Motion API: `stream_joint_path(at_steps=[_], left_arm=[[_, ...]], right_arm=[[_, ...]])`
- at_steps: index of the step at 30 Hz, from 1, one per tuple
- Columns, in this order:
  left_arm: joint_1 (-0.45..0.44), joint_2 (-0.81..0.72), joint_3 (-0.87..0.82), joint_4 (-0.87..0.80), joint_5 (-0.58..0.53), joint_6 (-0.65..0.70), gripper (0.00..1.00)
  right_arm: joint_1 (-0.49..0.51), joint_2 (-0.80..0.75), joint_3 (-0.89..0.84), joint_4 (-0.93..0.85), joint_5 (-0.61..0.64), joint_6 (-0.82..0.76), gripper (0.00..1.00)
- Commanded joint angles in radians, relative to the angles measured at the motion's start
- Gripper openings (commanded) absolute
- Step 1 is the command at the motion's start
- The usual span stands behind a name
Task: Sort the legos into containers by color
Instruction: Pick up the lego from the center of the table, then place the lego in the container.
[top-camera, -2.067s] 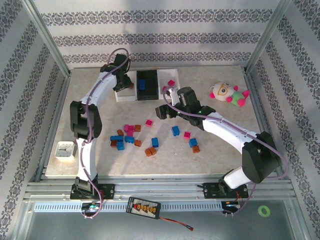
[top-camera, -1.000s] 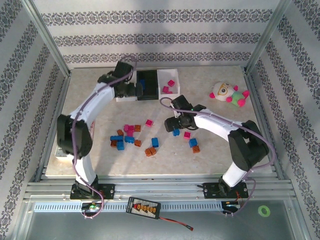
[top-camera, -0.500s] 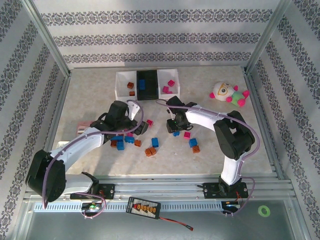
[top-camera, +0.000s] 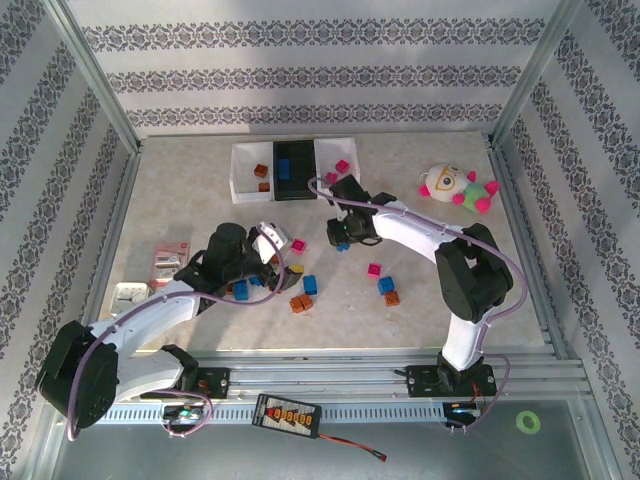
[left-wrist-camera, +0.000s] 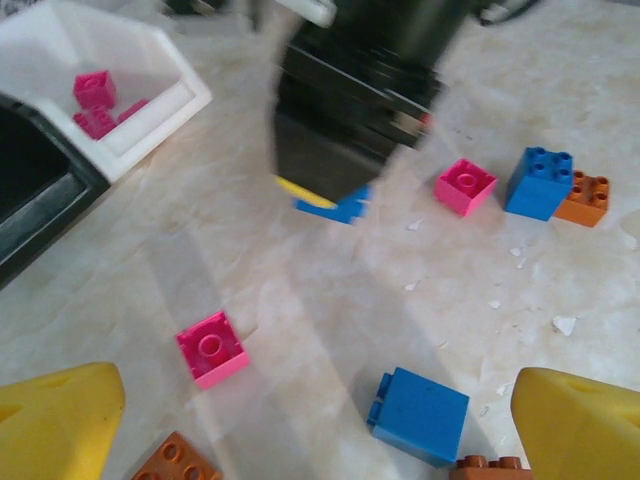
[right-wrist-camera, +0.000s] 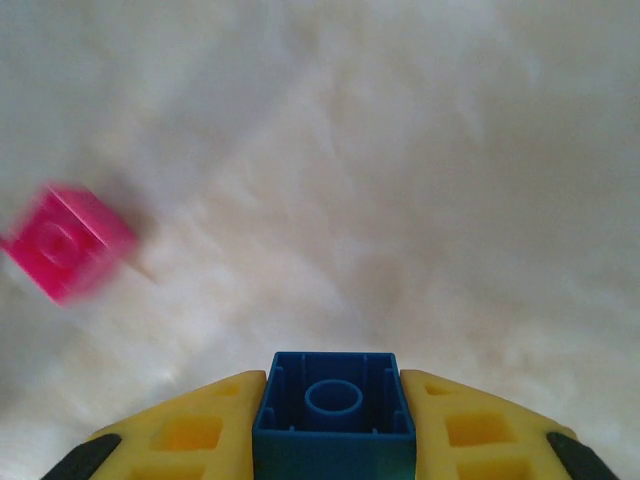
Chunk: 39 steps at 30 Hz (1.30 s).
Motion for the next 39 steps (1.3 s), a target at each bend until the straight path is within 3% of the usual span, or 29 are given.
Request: stream_joint_path(at_steps=[1, 7, 19, 24, 26, 29, 32, 39], left_arm=[[-0.015, -0.022, -0.075, 0.232, 0.06, 0.008, 0.99], [-0.016, -0.012, -0.154, 0.37, 0.034, -0.048, 0.99], [-0.027, -0.017, -0.208, 0.423, 0.003, -0.087, 0.99], [-0.026, -0.012, -0.214, 0.426, -0.014, -0.102, 0.99], [-0.025, -0.011, -0.212, 0.427, -0.013, -0.1, 0.99], [-0.026, -0.005, -0.204, 0.421, -0.006, -0.091, 0.99], [-0.025, 0.012, -0.194, 0.423, 0.009, -0.078, 0.99], [-0.03, 0.085, -0.167, 0.446, 0.097, -0.028, 0.99]], right_arm=[[0.004, 0.009, 0.084, 0.165, -0.003, -0.001, 0.25], [0.003, 0.15, 0.274, 0.345, 0.0, 0.016, 0.27], [0.003, 0.464, 0.634, 0.437, 0.079, 0.039, 0.27], [0.006, 0.508, 0.702, 0.414, 0.109, 0.0, 0.32], [0.006, 0.504, 0.718, 0.403, 0.115, -0.02, 0.41], [0.004, 0.467, 0.703, 0.402, 0.116, -0.042, 0.56], [-0.002, 0.39, 0.634, 0.411, 0.102, -0.045, 0.64], [-0.02, 0.063, 0.187, 0.458, 0.073, -0.038, 0.72]])
